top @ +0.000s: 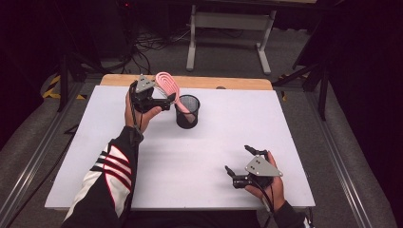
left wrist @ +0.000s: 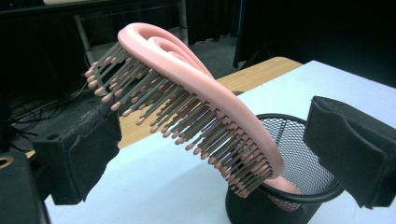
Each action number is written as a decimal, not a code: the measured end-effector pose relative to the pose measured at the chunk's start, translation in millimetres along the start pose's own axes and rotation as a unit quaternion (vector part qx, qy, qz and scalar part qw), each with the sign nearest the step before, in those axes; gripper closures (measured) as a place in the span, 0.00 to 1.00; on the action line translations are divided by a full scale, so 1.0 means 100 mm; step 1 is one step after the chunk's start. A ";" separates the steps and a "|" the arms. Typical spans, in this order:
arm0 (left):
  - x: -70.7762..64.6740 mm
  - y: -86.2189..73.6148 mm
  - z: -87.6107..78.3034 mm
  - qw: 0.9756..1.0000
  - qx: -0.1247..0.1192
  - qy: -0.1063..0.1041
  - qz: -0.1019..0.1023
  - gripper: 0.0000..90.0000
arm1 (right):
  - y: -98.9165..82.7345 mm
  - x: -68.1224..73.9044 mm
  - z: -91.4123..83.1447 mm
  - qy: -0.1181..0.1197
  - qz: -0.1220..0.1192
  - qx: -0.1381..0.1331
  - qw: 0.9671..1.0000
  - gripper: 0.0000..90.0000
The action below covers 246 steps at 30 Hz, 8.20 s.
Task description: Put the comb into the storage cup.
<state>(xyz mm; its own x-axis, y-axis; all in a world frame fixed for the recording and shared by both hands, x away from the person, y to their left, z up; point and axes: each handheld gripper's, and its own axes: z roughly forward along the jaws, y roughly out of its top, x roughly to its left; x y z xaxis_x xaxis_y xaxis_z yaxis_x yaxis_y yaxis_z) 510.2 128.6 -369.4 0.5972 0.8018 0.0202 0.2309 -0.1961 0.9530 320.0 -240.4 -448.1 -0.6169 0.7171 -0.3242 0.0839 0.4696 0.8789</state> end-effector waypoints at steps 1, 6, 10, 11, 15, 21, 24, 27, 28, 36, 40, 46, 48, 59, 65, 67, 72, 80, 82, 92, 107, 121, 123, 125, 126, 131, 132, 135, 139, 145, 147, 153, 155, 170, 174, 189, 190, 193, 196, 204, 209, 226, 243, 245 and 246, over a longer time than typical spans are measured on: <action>0.00 0.00 -0.01 1.000 0.000 -0.001 0.001 0.06 | 0.00 0.00 0.00 -0.001 0.000 0.000 1.000 0.08; 0.02 -0.01 -0.06 1.000 -0.003 -0.004 0.004 0.06 | 0.00 0.00 0.00 -0.001 0.000 0.000 1.000 0.08; 0.01 -0.01 -0.08 1.000 0.003 -0.004 0.009 0.06 | 0.00 0.00 0.00 -0.002 0.000 0.001 1.000 0.08; 0.02 0.00 -0.09 1.000 0.001 -0.005 0.010 0.06 | 0.00 0.00 0.00 -0.002 0.000 0.001 1.000 0.08; 0.02 -0.02 -0.11 1.000 0.003 -0.006 0.013 0.05 | 0.00 0.00 0.00 -0.002 -0.001 0.002 1.000 0.08; 0.01 -0.03 -0.15 1.000 0.004 -0.010 0.021 0.05 | 0.00 0.00 0.00 -0.003 -0.001 0.002 1.000 0.08; 0.01 -0.03 -0.18 1.000 0.000 -0.012 0.024 0.05 | 0.00 0.00 0.00 -0.005 -0.002 0.001 1.000 0.08; 0.00 -0.03 -0.20 1.000 -0.004 -0.012 0.025 0.06 | 0.00 0.00 0.00 -0.005 -0.002 0.001 1.000 0.08; -0.01 -0.03 -0.21 0.999 -0.002 -0.014 0.029 0.06 | 0.00 0.00 0.00 -0.005 -0.002 0.001 1.000 0.08; -0.07 -0.08 -0.24 0.999 0.002 -0.018 0.044 0.06 | 0.00 0.01 0.00 -0.005 -0.003 0.003 1.000 0.08; -0.08 -0.10 -0.26 0.999 0.001 -0.020 0.047 0.06 | 0.00 0.01 0.01 -0.005 -0.002 0.003 1.000 0.08; -0.11 -0.11 -0.31 0.998 0.001 -0.020 0.058 0.06 | 0.00 0.01 0.01 -0.004 -0.003 0.003 1.000 0.08; -0.12 -0.12 -0.33 0.998 0.000 -0.020 0.062 0.05 | 0.00 0.01 0.01 -0.003 -0.003 0.003 1.000 0.08; -0.18 -0.16 -0.43 0.997 -0.010 -0.029 0.071 0.06 | 0.00 0.01 0.01 -0.004 -0.003 0.002 1.000 0.08; -0.25 -0.20 -0.50 0.996 -0.016 -0.035 0.080 0.06 | 0.01 0.01 0.01 -0.004 -0.003 0.000 1.000 0.08; -0.27 -0.21 -0.52 0.996 -0.016 -0.037 0.082 0.06 | 0.01 0.01 0.01 -0.004 -0.003 0.000 1.000 0.08; -0.30 -0.24 -0.54 0.995 -0.018 -0.041 0.087 0.06 | 0.01 0.01 0.01 -0.005 -0.003 0.000 1.000 0.08; -0.36 -0.26 -0.58 0.994 -0.025 -0.050 0.093 0.05 | 0.01 0.01 0.01 -0.006 -0.001 0.001 1.000 0.08; -0.38 -0.27 -0.59 0.994 -0.027 -0.054 0.093 0.05 | 0.01 0.01 0.01 -0.006 -0.002 0.001 1.000 0.08; -0.44 -0.31 -0.64 0.993 -0.032 -0.061 0.097 0.06 | 0.01 0.01 0.01 -0.006 -0.002 0.001 1.000 0.08; -0.61 -0.35 -0.77 0.989 -0.054 -0.079 0.115 0.07 | 0.01 0.00 0.00 -0.006 -0.003 -0.002 1.000 0.08; -0.71 -0.36 -0.89 0.985 -0.065 -0.095 0.129 0.07 | 0.02 -0.01 -0.02 -0.010 -0.007 -0.006 1.000 0.08; -0.74 -0.35 -0.90 0.984 -0.066 -0.096 0.133 0.07 | 0.03 -0.03 -0.04 -0.013 -0.003 -0.012 1.000 0.08; -0.76 -0.36 -0.92 0.983 -0.067 -0.100 0.135 0.07 | 0.03 -0.04 -0.04 -0.014 0.001 -0.012 1.000 0.08; -0.77 -0.36 -0.93 0.983 -0.068 -0.097 0.139 0.07 | 0.03 -0.04 -0.04 -0.014 0.001 -0.012 1.000 0.08; -0.79 -0.37 -0.96 0.983 -0.065 -0.099 0.143 0.07 | 0.03 -0.03 -0.04 -0.014 -0.001 -0.013 1.000 0.08; -0.79 -0.37 -0.97 0.983 -0.066 -0.100 0.141 0.06 | 0.03 -0.03 -0.04 -0.015 -0.001 -0.013 1.000 0.08; -0.79 -0.39 -0.98 0.982 -0.063 -0.102 0.144 0.07 | 0.03 -0.04 -0.04 -0.015 0.000 -0.013 1.000 0.08; -0.80 -0.41 -1.00 0.982 -0.060 -0.103 0.148 0.06 | 0.04 -0.04 -0.05 -0.015 -0.001 -0.014 1.000 0.08; -0.81 -0.44 -1.04 0.980 -0.060 -0.104 0.156 0.06 | 0.04 -0.04 -0.06 -0.016 0.000 -0.017 1.000 0.08; -0.81 -0.45 -1.05 0.980 -0.059 -0.106 0.156 0.06 | 0.04 -0.05 -0.06 -0.017 0.001 -0.017 1.000 0.08; -0.80 -0.47 -1.08 0.980 -0.057 -0.103 0.161 0.06 | 0.05 -0.05 -0.07 -0.019 0.000 -0.019 1.000 0.08; -0.80 -0.49 -1.09 0.980 -0.055 -0.103 0.163 0.06 | 0.06 -0.06 -0.08 -0.020 0.002 -0.021 1.000 0.08; -0.76 -0.61 -1.21 0.980 -0.045 -0.095 0.169 0.06 | 0.07 -0.07 -0.10 -0.022 0.003 -0.024 0.999 0.08; -0.74 -0.64 -1.25 0.981 -0.041 -0.088 0.170 0.06 | 0.07 -0.07 -0.10 -0.023 0.004 -0.024 0.999 0.08; -0.66 -0.83 -1.34 0.982 -0.022 -0.069 0.176 0.06 | 0.08 -0.07 -0.11 -0.023 0.006 -0.026 0.999 0.08; -0.66 -0.83 -1.34 0.982 -0.022 -0.069 0.176 0.06 | 0.08 -0.07 -0.11 -0.023 0.006 -0.026 0.999 0.08; -0.66 -0.87 -1.36 0.982 -0.019 -0.071 0.177 0.06 | 0.08 -0.07 -0.11 -0.025 0.006 -0.028 0.999 0.08; -0.65 -0.90 -1.38 0.981 -0.016 -0.070 0.178 0.06 | 0.08 -0.07 -0.11 -0.025 0.006 -0.028 0.999 0.08; -0.63 -0.97 -1.41 0.982 -0.009 -0.063 0.180 0.06 | 0.08 -0.07 -0.12 -0.026 0.006 -0.029 0.999 0.08; -0.61 -1.02 -1.44 0.981 -0.004 -0.059 0.182 0.06 | 0.08 -0.07 -0.12 -0.026 0.006 -0.029 0.999 0.08; -0.50 -1.19 -1.53 0.984 0.013 -0.043 0.174 0.06 | 0.07 -0.08 -0.12 -0.027 0.006 -0.028 0.999 0.08; -0.31 -1.46 -1.68 0.993 0.034 -0.038 0.108 0.07 | 0.08 -0.08 -0.12 -0.027 0.011 -0.030 0.999 0.08; -0.30 -1.48 -1.70 0.994 0.032 -0.036 0.101 0.07 | 0.07 -0.08 -0.12 -0.027 0.011 -0.030 0.999 0.08; -0.29 -1.48 -1.70 0.994 0.032 -0.035 0.103 0.07 | 0.07 -0.08 -0.12 -0.027 0.011 -0.030 0.999 0.08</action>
<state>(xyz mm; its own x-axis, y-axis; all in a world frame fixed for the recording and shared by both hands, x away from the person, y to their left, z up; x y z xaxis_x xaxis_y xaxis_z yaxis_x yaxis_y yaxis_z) 327.8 230.2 -459.1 0.6890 0.6997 0.1890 0.1455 -0.3890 0.9097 316.6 -249.1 -435.1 -0.5722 0.7548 -0.3208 0.0492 0.4220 0.9053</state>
